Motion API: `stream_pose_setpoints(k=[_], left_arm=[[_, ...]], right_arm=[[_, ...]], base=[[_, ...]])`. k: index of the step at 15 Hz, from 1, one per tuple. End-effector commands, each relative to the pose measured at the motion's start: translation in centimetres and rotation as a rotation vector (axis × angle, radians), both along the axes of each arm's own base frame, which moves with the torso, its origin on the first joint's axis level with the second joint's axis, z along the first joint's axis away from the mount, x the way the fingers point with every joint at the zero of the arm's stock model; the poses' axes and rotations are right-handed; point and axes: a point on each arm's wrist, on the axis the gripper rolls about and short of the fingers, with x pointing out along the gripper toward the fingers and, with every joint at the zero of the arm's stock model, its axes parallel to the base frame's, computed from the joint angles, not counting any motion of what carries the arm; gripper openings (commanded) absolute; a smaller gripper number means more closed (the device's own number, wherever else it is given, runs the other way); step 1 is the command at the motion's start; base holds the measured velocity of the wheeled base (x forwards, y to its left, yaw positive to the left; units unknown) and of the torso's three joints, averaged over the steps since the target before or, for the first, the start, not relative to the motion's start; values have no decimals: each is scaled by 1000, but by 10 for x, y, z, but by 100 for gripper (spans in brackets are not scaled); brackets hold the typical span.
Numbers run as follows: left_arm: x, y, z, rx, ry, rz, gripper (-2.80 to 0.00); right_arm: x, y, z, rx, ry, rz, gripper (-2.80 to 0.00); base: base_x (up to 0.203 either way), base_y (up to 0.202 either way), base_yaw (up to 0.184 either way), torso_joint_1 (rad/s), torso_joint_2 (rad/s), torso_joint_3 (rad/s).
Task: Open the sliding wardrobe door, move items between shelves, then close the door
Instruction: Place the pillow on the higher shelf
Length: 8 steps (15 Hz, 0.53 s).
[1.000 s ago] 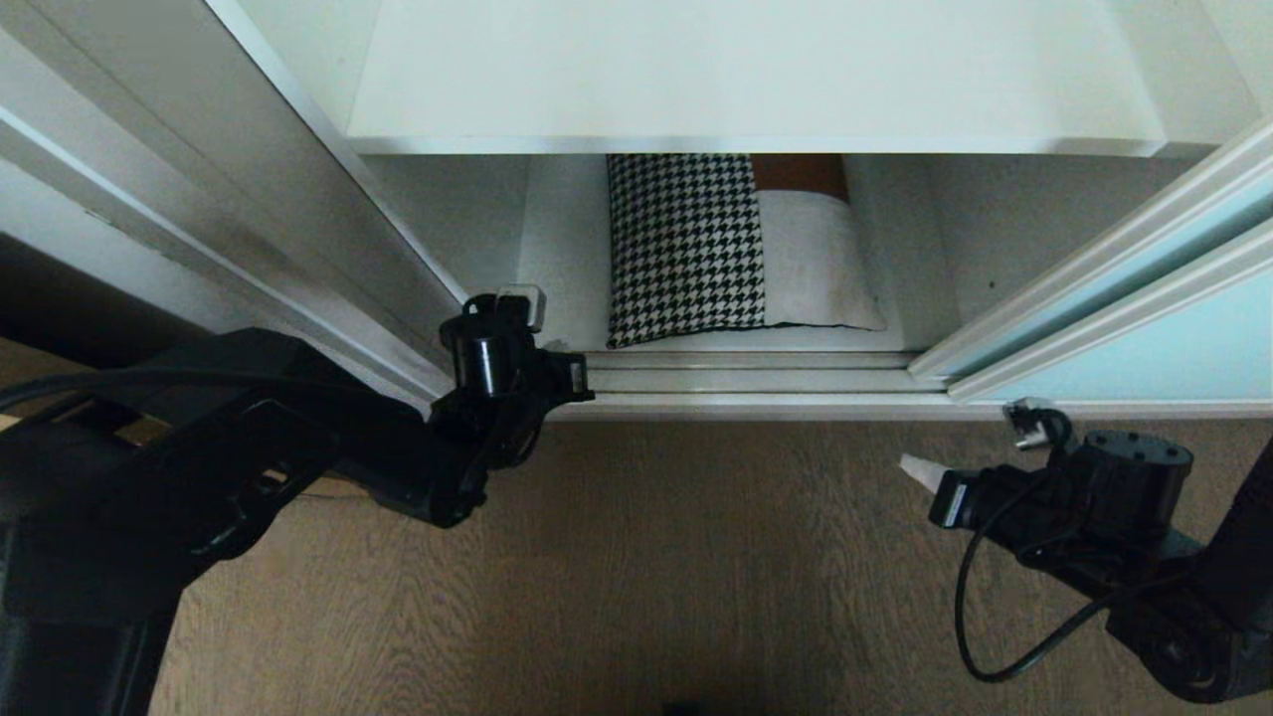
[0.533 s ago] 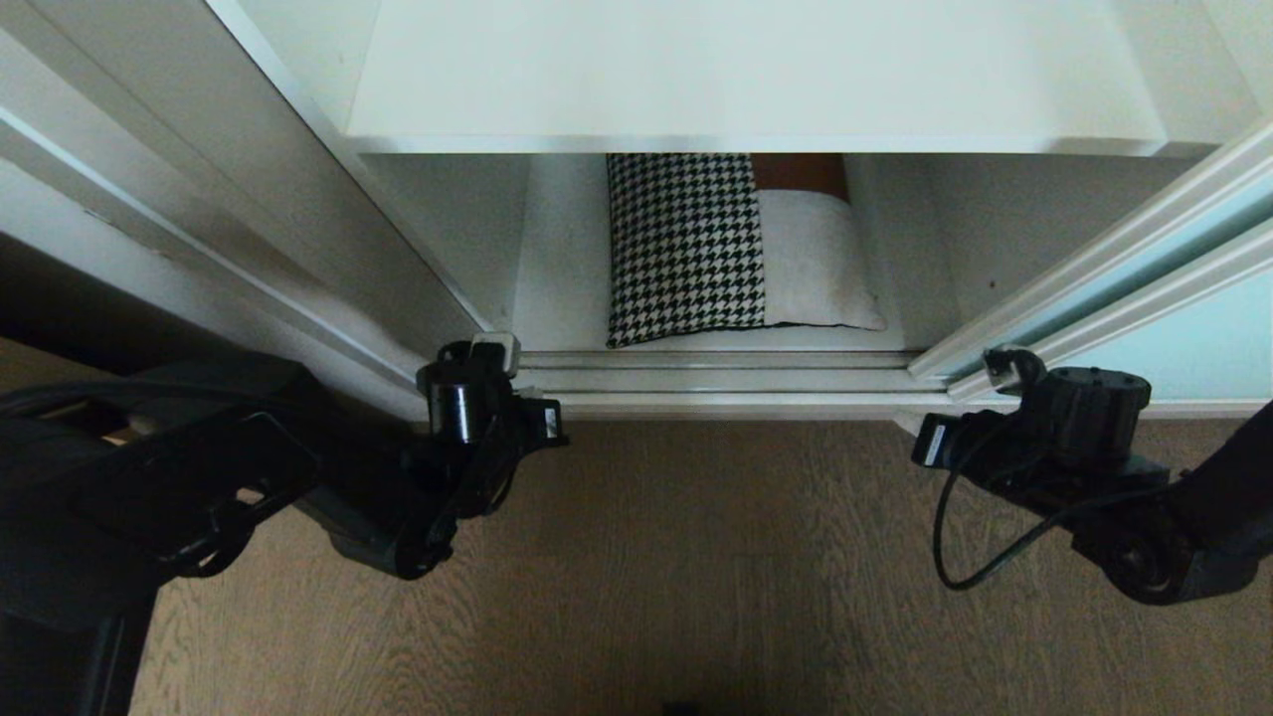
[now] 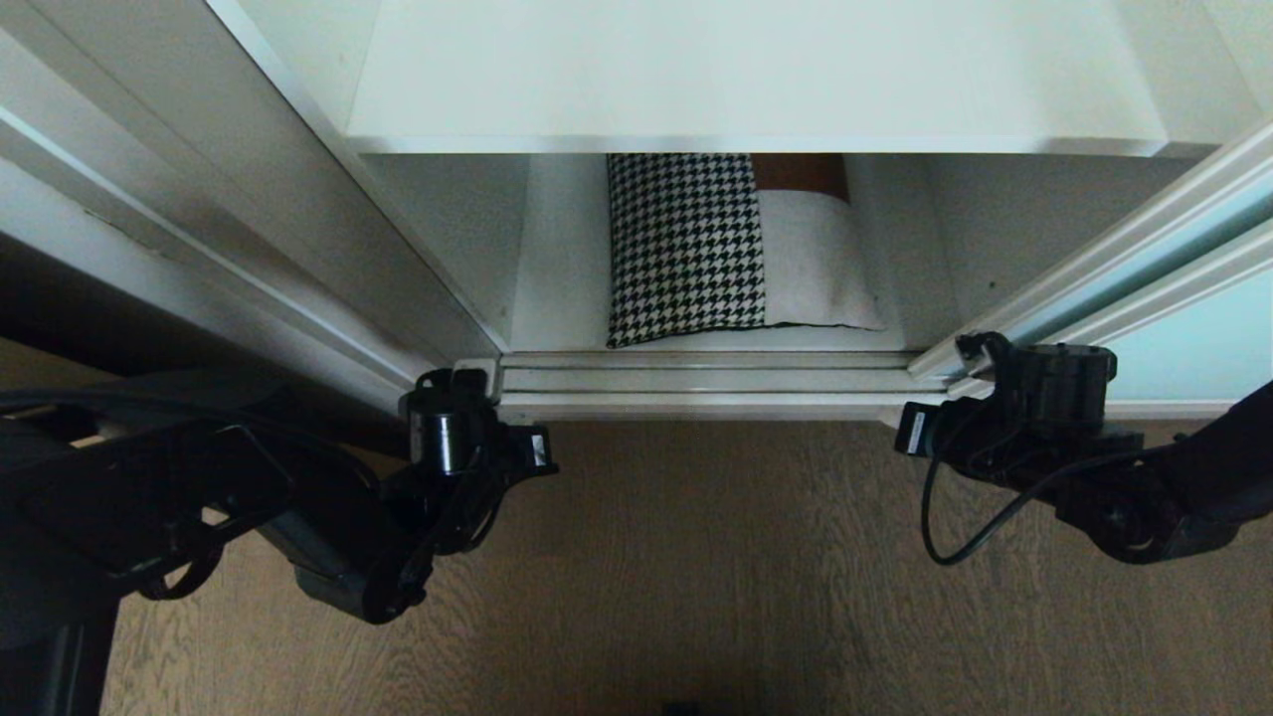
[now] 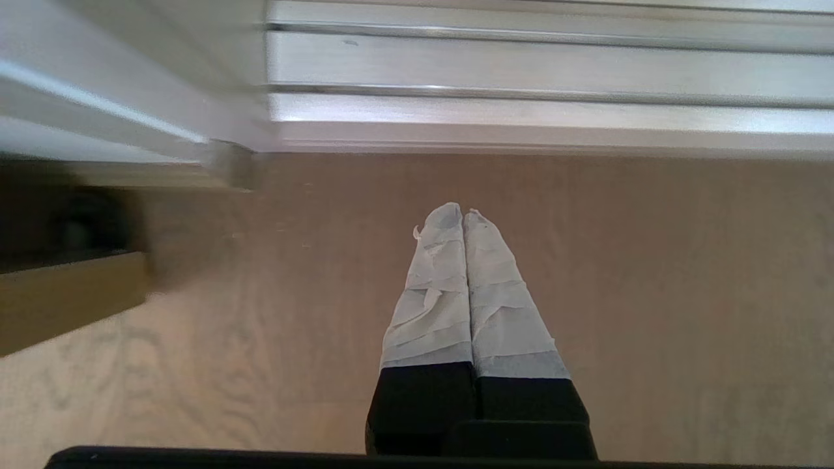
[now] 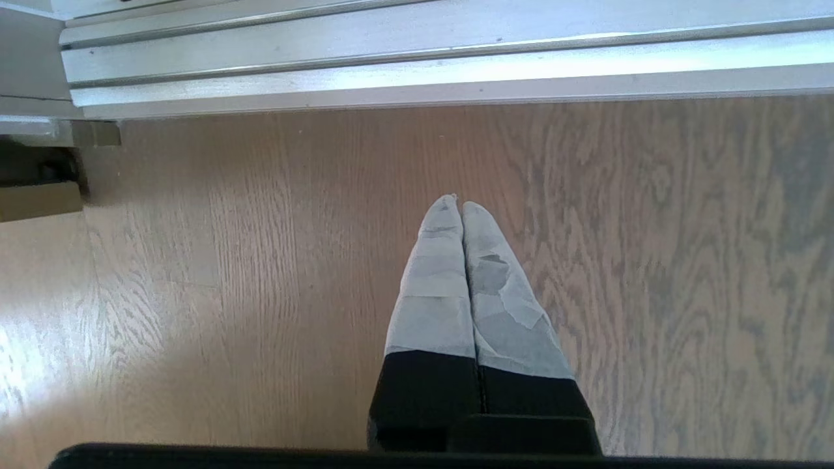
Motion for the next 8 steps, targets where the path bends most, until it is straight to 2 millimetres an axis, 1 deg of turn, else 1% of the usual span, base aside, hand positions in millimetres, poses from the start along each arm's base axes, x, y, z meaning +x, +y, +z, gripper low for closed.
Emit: stream_pose_setpoints(k=[1, 3, 5, 6, 8], left_arm=[[1, -6, -3, -5, -6, -11, -280], [9, -12, -11, -22, -39, -21, -280], [14, -23, -23, -28, -48, -41, -280], [15, -28, -28, -26, -41, -53, -280], [12, -46, -34, -25, -27, -89, -280]], right_arm=[[-3, 0, 1, 2, -1, 2, -280], [-2, 1, 1, 2, 1, 5, -280], [-1, 2, 0, 0, 13, 9, -280], [0, 3, -2, 1, 16, 13, -280], [-1, 3, -3, 1, 19, 14, -280]], base=[[0, 0, 0, 0, 0, 0], [0, 0, 0, 0, 0, 0], [0, 0, 0, 0, 0, 0], [0, 0, 0, 0, 0, 0], [0, 0, 0, 0, 0, 0]])
